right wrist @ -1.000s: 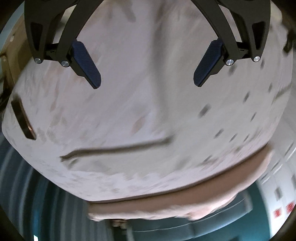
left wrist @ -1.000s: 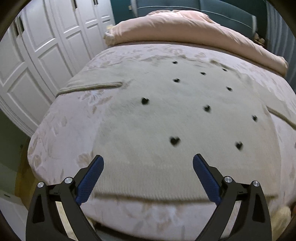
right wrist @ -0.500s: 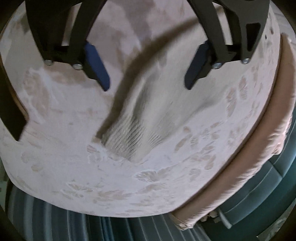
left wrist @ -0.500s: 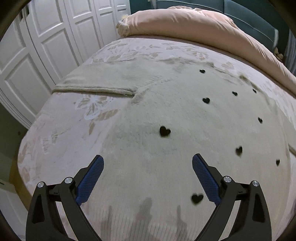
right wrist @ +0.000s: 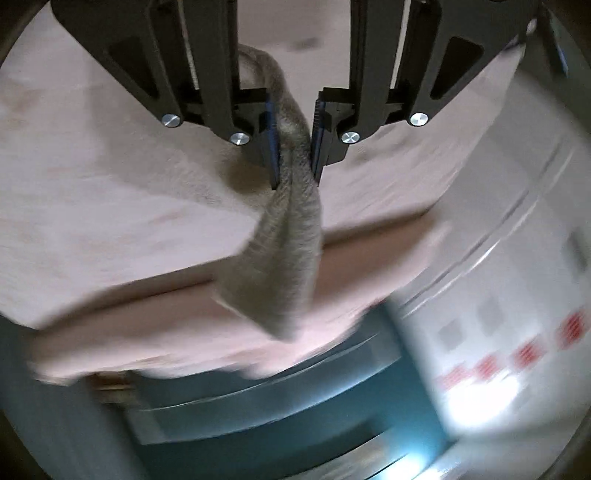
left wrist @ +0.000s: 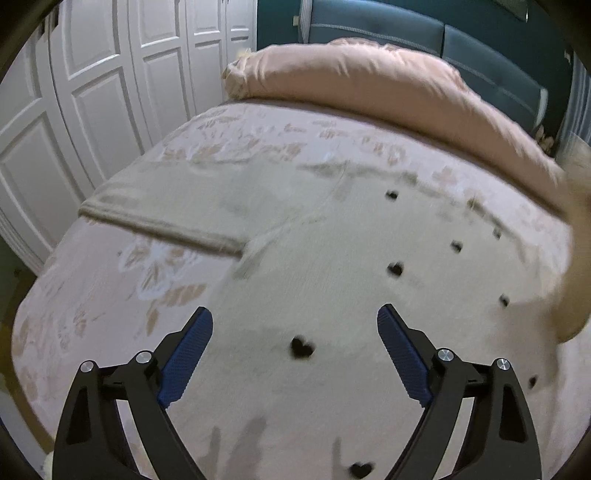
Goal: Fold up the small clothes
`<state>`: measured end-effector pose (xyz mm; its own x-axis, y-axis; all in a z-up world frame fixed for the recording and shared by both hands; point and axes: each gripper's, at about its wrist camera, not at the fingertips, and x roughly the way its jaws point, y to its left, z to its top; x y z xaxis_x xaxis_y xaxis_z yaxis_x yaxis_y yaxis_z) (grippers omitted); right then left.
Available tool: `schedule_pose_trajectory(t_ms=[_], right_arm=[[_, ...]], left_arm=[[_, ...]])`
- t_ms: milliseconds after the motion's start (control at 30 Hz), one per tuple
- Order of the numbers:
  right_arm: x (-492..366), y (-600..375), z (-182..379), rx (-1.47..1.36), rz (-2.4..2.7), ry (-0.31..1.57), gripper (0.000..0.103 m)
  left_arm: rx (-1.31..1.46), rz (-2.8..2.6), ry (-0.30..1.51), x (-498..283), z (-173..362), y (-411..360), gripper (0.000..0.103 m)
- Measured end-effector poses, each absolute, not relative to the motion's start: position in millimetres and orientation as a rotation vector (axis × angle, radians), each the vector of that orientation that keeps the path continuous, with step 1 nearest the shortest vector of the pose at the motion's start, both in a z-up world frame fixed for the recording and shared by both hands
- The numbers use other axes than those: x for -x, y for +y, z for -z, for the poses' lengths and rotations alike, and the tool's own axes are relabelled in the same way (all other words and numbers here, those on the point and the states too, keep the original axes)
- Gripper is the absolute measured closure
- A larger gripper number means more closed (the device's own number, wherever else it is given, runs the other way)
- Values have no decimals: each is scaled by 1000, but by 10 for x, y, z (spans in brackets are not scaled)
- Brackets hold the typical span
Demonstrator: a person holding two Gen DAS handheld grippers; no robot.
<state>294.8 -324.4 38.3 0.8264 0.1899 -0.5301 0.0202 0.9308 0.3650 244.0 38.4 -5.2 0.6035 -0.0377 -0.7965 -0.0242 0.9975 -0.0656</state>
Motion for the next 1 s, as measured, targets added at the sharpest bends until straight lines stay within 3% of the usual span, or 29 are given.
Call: schedule_pose_trajectory(t_ms=[33,67,100,233,300,367,533,667,700,733,767,800,833,1000], right_arm=[[-3048,-2939,-262,-326,-128,629,79],[-3148,-2615,-85,-279,-156,676,63],[-3224,-2349,107,-245,-178,724,57],[-3081,-1964,581,-217,-161,808,56],[-2803,-2176,577,-300,-128,805,53],[-2565,-2500,575,-360,-59,799,41],[-2126,-3352,728,-556,121,828,40],[-2138,-3664,887,-686,219,823,36],[-2163,-3697,925,-708,229,819,36],[-2234,-3735,962,-738,231,814,38],[-2308,-3743,991,-756,233,815,58],[-2358,-3722,1021,-760,234,820,68],[-2452,-3725,991,-757,227,819,98],[-2291,-3711,173,-713,135,495,98]], left_arm=[[91,15,918,-2479,27,371,14],[104,28,920,-2512,24,358,14],[131,57,934,-2588,37,341,14],[226,128,1000,-2836,158,338,14],[311,170,1032,-3004,267,362,14],[386,183,1067,-3195,428,366,14],[498,167,1133,-3529,829,329,14],[551,137,1140,-3645,921,298,24],[561,150,1138,-3675,910,296,40],[577,185,1139,-3720,892,274,67],[584,221,1147,-3766,877,248,96],[585,249,1148,-3813,851,219,97],[573,265,1121,-3855,761,191,98],[512,319,846,-3781,-15,190,98]])
